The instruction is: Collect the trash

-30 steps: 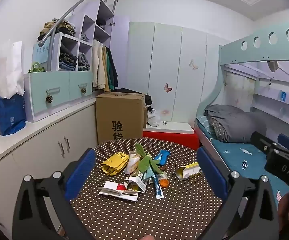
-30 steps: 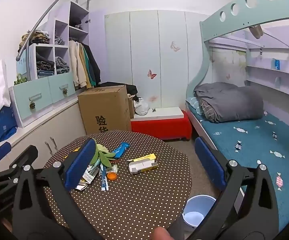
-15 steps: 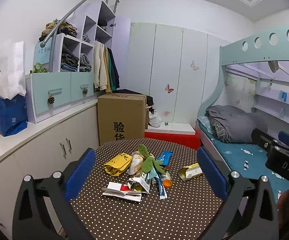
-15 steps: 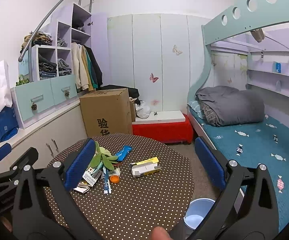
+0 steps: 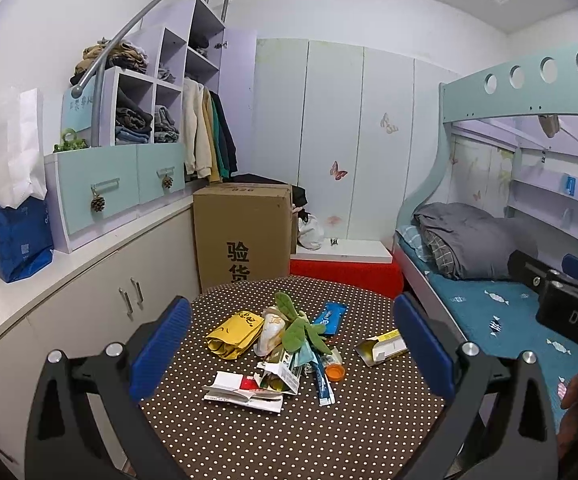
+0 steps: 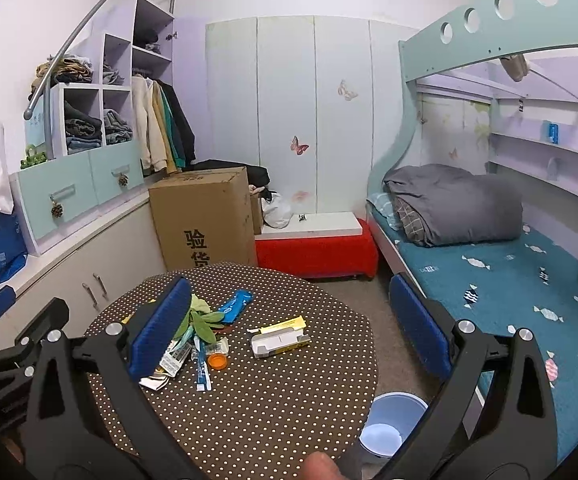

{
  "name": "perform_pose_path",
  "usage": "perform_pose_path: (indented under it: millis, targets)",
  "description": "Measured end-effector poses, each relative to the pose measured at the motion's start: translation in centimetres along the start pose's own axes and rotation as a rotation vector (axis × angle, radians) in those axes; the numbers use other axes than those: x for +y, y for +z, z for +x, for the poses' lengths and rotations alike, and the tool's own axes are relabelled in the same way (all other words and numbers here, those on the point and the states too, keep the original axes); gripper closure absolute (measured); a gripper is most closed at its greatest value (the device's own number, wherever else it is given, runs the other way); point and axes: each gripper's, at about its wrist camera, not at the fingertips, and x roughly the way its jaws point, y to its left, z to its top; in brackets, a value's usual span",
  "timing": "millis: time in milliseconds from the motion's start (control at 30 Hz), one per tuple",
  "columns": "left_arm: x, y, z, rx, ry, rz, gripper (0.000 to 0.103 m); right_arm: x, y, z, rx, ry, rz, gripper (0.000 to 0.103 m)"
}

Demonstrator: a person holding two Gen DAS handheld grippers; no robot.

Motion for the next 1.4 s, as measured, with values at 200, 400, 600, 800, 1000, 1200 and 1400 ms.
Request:
perform_pose_path:
  millis: [200,400,600,800,1000,1200,1400]
  targets:
    - [-0.1,0.7,1.0,0.018,0.004,0.016,0.004,0.0,0.8,0.5,0.006,0.005,0.013,0.006]
    - [-0.1,1.0,2.0,0.033,-0.008,0.014,0.004,0.0,1.1,1.5,0.024,-0.005,0.016,0.006]
    - [0.2,1.1,3.3,0.058,-0.011,0.006,0.004,-0.1,1.3,2.6,0.042,-0.006,0.010,0.006]
    - [1.2,0.6,4.9,0.093,0.010,-0.005,0.004,-0.1,1.1,4.4,0.071,0.008,-0.002,0.006]
    - [3.2,-1.3,7.3,0.173,0.044,-0.014,0.004,-0.3,-0.9,8.0,0.180,0.030,-0.004,0.006]
    - [4.3,-4.2,10.3,0.274,0.048,0.016,0.004,0.4,-3.5,11.8,0.296,0.058,-0.031,0.006]
    - [5.9,-7.5,13.9,0.387,0.054,0.045,0.004,1.6,-6.9,15.7,0.436,0.100,-0.048,0.006]
